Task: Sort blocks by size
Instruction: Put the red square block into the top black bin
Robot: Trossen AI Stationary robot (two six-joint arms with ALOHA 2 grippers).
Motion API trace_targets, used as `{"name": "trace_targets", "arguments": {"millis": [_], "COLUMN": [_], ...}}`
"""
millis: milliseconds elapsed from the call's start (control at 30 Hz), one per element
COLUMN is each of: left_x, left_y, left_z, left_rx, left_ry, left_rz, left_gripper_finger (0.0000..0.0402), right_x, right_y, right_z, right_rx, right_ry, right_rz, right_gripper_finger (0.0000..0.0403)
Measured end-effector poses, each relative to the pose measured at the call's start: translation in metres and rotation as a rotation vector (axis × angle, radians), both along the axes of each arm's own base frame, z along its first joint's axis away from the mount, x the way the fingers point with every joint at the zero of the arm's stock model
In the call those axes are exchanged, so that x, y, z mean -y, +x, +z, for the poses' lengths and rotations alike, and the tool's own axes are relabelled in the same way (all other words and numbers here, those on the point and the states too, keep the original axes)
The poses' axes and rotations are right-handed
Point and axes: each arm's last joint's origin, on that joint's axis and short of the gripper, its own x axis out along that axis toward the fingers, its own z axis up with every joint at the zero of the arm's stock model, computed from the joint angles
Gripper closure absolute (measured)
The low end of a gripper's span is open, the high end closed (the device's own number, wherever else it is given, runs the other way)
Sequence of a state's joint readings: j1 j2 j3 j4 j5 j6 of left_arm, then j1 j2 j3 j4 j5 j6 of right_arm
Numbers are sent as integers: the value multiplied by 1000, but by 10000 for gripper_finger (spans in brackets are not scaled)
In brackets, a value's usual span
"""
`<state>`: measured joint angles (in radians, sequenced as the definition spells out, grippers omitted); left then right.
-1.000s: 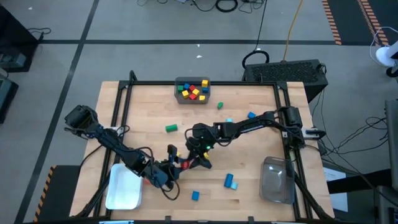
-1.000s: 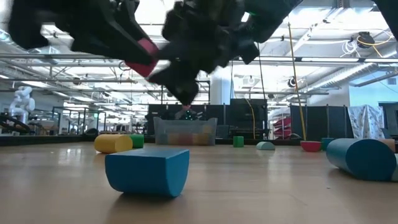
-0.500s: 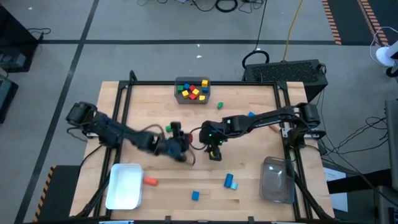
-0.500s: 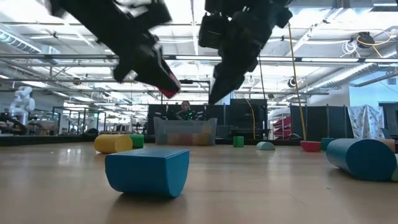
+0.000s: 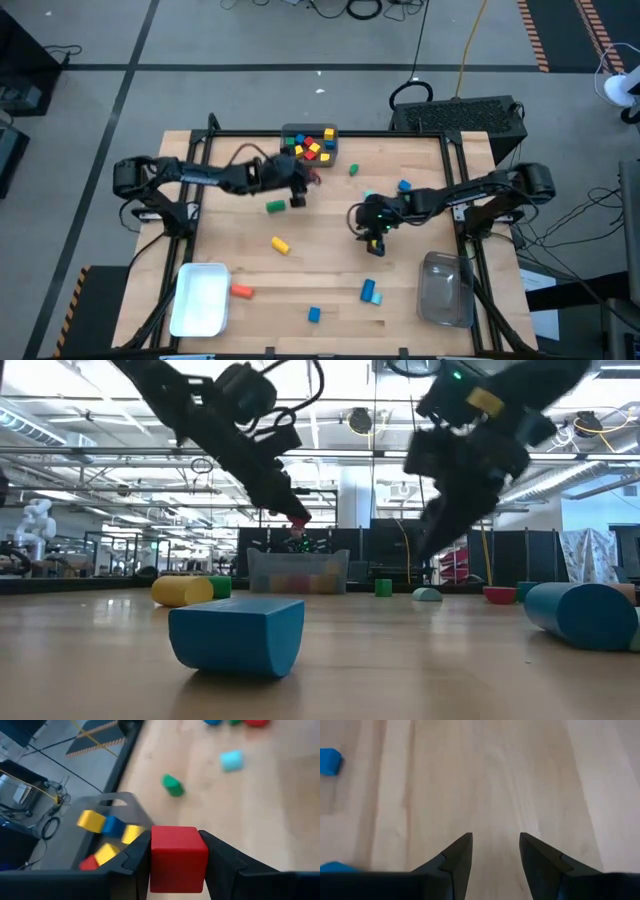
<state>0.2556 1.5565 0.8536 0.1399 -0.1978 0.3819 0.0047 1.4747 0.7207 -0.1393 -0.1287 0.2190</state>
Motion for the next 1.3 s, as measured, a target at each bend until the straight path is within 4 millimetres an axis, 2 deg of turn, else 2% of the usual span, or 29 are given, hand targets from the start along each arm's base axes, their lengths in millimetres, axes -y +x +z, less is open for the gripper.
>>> {"name": "trace_targets", "arguments": {"millis": [200,433,667,767,1067,1300], "left_x": [-50,-93,-125,-133,-140,-142], "left_y": [-14,-29,-20,-15,-7,-5], "left_z": [7,10,-1,-9,-36,-37], "left_rx": [92,170,152,127,61,60], "left_ry": [-7,-49,-80,-98,-142,-128], "left_rz": [53,56,87,99,108,127], "left_gripper_finger": [262,261,260,260,259,258], "right_x": [7,14,20,21,22,22], "right_y": [-20,-21,-17,-17,-15,-14], "right_z": [-17,-18,-14,-14,-13,-12], "right_rx": [-14,-1,54,56,81,92], "right_ry": [3,-2,-16,-16,-33,-39], "right_rz": [-36,-55,-63,-69,-82,-88], "right_gripper_finger": [255,255,255,255,255,255]}}
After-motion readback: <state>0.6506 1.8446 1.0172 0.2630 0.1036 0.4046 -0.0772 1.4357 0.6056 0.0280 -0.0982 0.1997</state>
